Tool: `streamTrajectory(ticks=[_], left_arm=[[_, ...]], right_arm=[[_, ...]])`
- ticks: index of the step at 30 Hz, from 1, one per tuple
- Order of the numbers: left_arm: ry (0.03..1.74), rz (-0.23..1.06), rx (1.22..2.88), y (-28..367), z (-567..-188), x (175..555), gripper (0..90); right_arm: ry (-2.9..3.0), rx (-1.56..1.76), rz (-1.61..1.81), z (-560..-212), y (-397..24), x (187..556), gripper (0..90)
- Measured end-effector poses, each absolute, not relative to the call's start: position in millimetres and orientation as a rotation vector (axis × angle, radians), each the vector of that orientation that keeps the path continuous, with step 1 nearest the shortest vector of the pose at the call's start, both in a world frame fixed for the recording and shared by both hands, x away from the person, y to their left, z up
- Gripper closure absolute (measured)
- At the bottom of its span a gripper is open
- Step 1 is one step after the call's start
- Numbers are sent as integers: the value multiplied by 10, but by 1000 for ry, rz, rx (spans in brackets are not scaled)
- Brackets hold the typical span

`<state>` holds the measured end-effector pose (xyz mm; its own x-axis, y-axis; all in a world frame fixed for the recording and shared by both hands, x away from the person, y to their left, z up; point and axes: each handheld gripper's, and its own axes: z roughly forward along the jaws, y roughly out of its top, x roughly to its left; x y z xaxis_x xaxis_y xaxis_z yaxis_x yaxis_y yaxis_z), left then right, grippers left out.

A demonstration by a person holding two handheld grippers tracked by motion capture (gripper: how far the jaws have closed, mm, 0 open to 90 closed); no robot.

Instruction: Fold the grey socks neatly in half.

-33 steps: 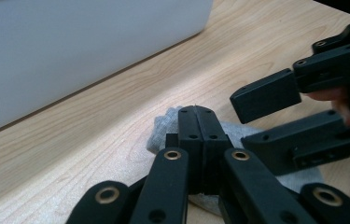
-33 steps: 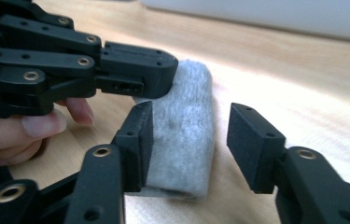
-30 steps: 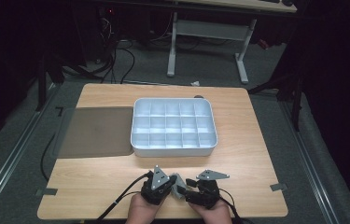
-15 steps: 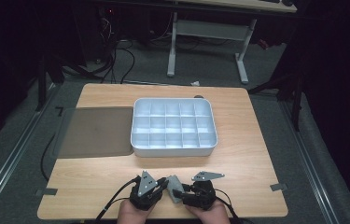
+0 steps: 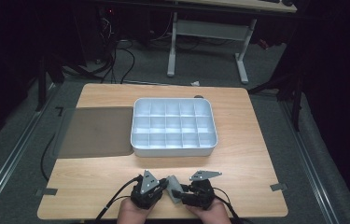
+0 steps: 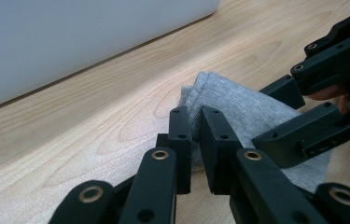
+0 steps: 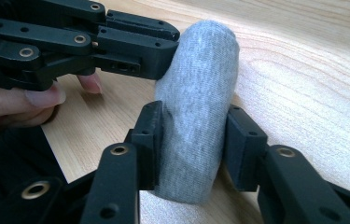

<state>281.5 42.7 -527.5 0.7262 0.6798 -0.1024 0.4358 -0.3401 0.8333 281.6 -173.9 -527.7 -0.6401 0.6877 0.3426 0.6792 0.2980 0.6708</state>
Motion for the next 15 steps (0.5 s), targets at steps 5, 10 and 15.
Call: streamTrajectory(ticks=[5, 10, 15], left_arm=[[856, 340, 1981, 459, -5236, 2824, 761], [874, 427, 1983, 622, -5155, 2874, 703], [963, 471, 1980, 949, -5150, 3003, 605]], right_arm=[[2504, 1315, 1324, -5276, -1761, 2824, 693], [2461, 1299, 1321, -5232, -1798, 2822, 703], [2400, 1293, 1272, -5193, -1885, 2836, 703]])
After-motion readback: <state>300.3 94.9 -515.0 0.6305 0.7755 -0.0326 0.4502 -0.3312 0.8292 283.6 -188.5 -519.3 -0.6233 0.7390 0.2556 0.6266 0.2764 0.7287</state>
